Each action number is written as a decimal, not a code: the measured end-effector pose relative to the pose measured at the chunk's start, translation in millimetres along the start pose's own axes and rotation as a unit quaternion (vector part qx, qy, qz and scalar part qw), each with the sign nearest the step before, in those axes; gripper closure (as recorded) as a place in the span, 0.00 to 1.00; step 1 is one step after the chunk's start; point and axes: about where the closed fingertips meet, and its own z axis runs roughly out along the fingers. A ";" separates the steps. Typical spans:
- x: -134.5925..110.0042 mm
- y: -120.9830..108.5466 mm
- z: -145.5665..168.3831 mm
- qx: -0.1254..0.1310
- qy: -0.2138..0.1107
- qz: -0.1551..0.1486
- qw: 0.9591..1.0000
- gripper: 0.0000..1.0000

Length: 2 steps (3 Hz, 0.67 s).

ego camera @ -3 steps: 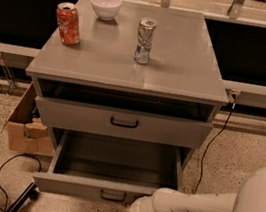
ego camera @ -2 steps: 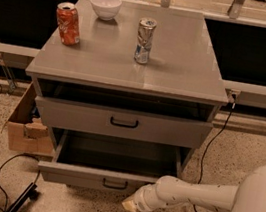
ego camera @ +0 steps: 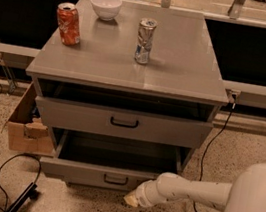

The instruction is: Close middle drawer

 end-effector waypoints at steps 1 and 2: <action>2.2 -45.2 4.3 0.021 -0.002 0.011 1.000 1.00; 2.5 -44.8 4.3 0.021 -0.002 0.011 1.000 1.00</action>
Offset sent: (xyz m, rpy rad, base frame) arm 0.1621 -0.0761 -0.0307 -0.0538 -0.0895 -0.1253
